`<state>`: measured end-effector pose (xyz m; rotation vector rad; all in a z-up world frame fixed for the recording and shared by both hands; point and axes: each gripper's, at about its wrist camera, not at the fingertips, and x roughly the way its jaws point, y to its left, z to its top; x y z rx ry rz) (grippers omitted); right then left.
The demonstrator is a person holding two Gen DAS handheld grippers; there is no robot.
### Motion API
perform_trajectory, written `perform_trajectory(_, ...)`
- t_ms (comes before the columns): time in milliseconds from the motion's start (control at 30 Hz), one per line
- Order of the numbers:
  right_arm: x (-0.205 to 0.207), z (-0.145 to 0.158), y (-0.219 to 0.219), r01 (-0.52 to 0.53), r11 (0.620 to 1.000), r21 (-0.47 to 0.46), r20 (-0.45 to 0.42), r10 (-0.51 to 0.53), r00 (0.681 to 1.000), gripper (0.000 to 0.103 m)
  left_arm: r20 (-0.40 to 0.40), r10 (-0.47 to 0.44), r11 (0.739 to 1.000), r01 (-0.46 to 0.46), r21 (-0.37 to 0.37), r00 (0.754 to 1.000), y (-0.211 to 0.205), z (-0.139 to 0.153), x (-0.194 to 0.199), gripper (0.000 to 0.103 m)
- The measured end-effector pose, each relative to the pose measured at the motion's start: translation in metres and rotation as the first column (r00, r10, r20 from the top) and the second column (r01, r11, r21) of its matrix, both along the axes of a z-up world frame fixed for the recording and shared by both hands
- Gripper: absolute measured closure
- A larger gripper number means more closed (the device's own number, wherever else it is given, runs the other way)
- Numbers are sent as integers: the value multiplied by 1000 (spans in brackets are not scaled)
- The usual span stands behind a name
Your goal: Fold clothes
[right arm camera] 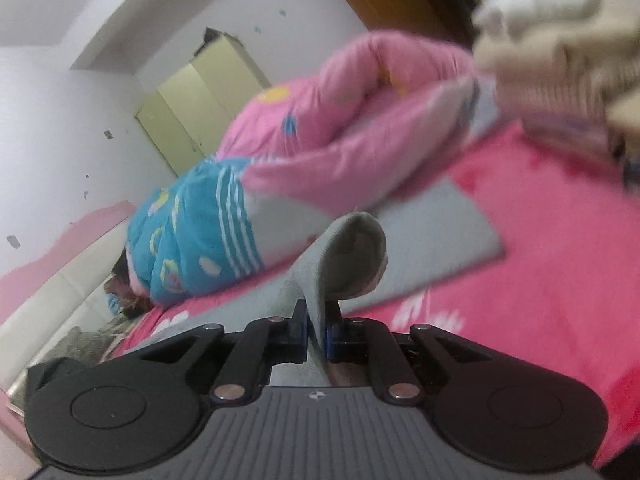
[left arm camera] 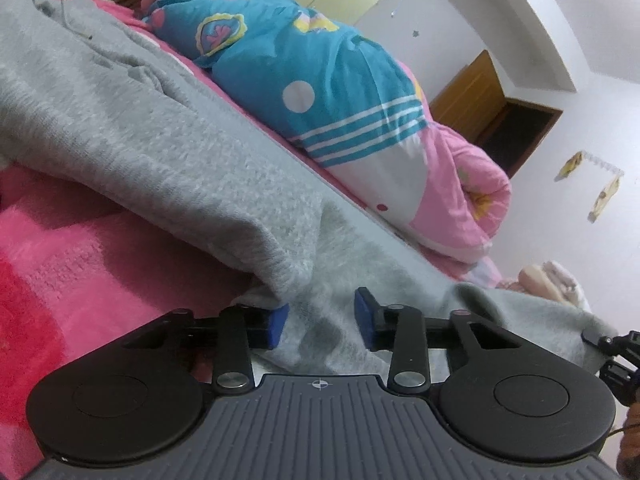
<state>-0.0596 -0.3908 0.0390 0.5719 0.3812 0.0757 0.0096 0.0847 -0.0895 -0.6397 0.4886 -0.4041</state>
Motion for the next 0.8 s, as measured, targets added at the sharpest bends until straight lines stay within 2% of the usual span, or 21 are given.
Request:
perform_trajectory(67,-1,7,-7,14,999,-43,28,-13,1000,95,-11,-7,1000,7,-26,1000,3,-1,1,79)
perform_trajectory(133,-2,10,-13,28,996,-81,49,-24,998,96,-17,-12,999,12,-44,1000,4,-2,2,82)
perform_trajectory(267,-3,-9,-19,54,982,-181,2,-55,998,96,-17,-10,998,9,-61,1000,6,-1,1,88)
perform_trajectory(333,-4,-24,-26,65,973,-221,-42,-76,996,96,-22,-11,997,10,-79,1000,9,-1,1,91)
perform_trajectory(433,-2,-46,-44,57,980,-188,-159,-88,983,96,-25,-21,994,18,-105,999,12,2,-2,94)
perform_trajectory(500,-2,-55,-54,64,983,-171,-230,-103,968,93,-17,-37,994,34,-106,999,12,5,-6,94)
perform_trajectory(567,-6,-55,-62,107,979,-174,-264,-151,953,85,-10,-55,994,54,-100,998,10,9,-10,95)
perform_trajectory(667,-14,-38,-72,196,962,-190,-197,-233,952,72,-7,-93,993,92,-69,996,6,10,-15,95)
perform_trajectory(767,-20,-18,-79,271,942,-198,-111,-296,949,71,-10,-132,990,131,-46,991,1,11,-16,94)
perform_trajectory(800,-12,-11,-72,245,946,-211,-95,-269,958,71,-12,-144,989,143,-43,990,0,11,-14,94)
